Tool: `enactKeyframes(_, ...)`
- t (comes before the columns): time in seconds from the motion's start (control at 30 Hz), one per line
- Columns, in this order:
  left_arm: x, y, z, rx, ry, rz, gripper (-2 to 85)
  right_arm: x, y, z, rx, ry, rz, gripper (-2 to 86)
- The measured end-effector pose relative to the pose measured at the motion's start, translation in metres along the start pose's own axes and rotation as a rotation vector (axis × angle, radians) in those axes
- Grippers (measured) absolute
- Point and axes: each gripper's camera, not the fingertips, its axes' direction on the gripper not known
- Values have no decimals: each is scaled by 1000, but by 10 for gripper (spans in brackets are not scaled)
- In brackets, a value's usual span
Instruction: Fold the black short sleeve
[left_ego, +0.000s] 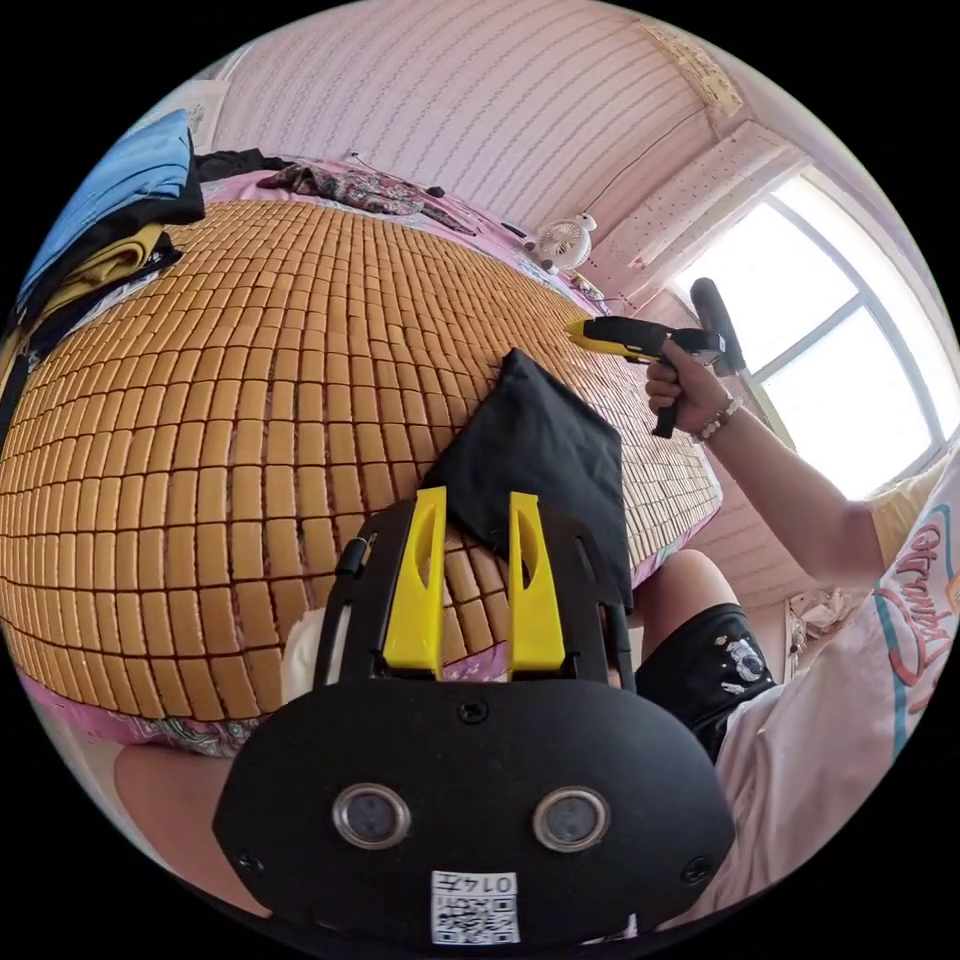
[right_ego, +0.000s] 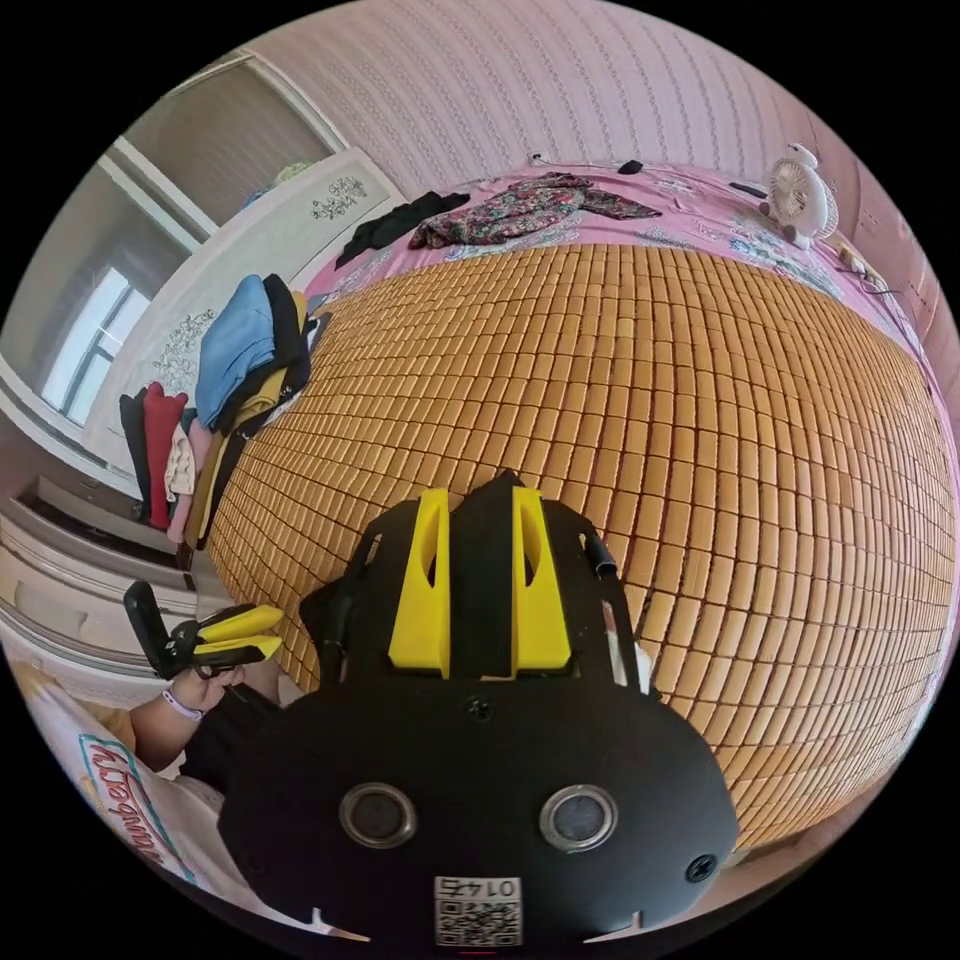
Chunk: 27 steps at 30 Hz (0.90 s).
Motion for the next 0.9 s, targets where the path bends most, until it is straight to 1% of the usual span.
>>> enactKeyframes(0.07, 5, -2, 4, 6, -23, 14, 107, -8, 1, 24, -33, 101, -46, 100)
enactKeyframes(0.17, 15, -9, 14, 2, -87, 20, 123, -17, 0, 60, -83, 192, -115, 128)
enactKeyframes(0.27, 22, -16, 27, -8, -113, 23, 129, -26, 3, 96, -144, 234, -165, 134)
enactKeyframes(0.3, 25, -18, 36, -39, -96, 17, 130, -27, 4, 102, -154, 237, -169, 131)
enactKeyframes(0.37, 31, -21, 47, -88, -68, 12, 127, -31, 13, 109, -116, 162, -183, 99)
enactKeyframes(0.47, 50, -20, 51, -72, -105, 20, 108, -30, 32, 115, -36, 123, -147, 80)
enactKeyframes(0.57, 66, -18, 55, -89, -148, 64, 75, -31, 46, 119, -19, 107, -141, 53)
enactKeyframes(0.63, 73, -17, 56, -111, -133, 75, 61, -33, 55, 118, -30, 100, -160, 37)
enactKeyframes(0.7, 83, -15, 51, -124, -134, 84, 50, -35, 67, 112, -17, 91, -167, 30)
enactKeyframes(0.77, 94, -13, 42, -127, -145, 110, 46, -32, 91, 89, 68, 17, -143, 25)
enactKeyframes(0.83, 110, -10, 26, -103, -146, 154, 43, -30, 113, 69, 134, -53, -112, 22)
enactKeyframes(0.9, 134, -2, -2, -57, -139, 220, 42, -30, 135, 49, 200, -79, -95, 21)
